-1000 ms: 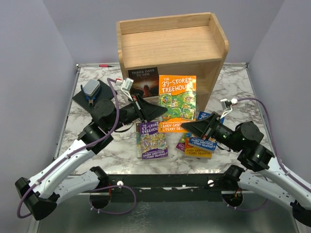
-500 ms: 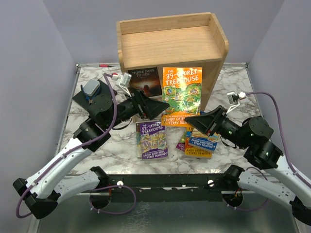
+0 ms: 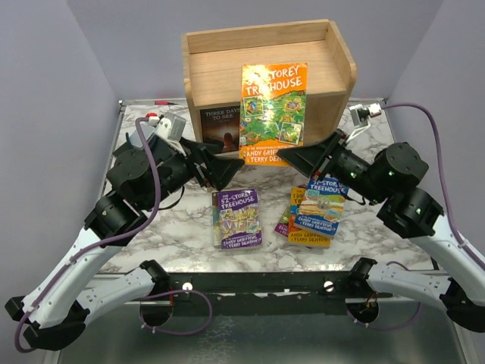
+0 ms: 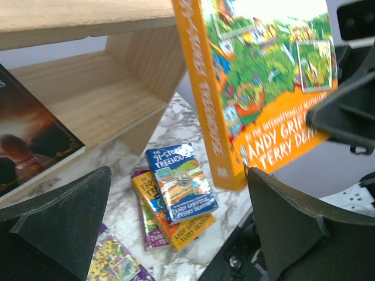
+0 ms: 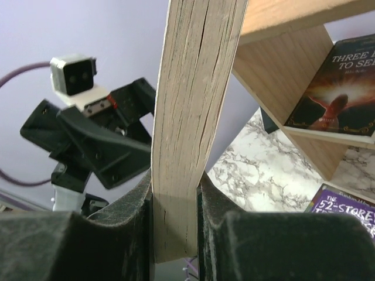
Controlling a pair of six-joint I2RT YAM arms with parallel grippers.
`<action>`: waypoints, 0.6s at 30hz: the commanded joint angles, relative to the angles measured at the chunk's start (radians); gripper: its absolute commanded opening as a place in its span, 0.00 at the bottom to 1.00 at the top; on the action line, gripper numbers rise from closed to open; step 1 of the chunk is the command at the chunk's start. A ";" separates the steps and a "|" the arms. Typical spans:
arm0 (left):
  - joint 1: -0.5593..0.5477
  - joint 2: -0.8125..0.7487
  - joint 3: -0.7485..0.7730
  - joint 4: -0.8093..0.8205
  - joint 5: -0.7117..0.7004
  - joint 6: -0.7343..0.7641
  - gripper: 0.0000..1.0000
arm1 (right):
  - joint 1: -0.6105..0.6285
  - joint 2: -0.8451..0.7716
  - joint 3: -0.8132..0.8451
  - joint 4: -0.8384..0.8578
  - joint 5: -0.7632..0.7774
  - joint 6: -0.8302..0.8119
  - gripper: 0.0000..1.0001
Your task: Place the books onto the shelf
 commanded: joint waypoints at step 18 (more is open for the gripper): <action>0.002 -0.211 -0.261 -0.044 0.231 0.253 0.99 | 0.003 0.395 0.484 -0.125 0.101 0.119 0.01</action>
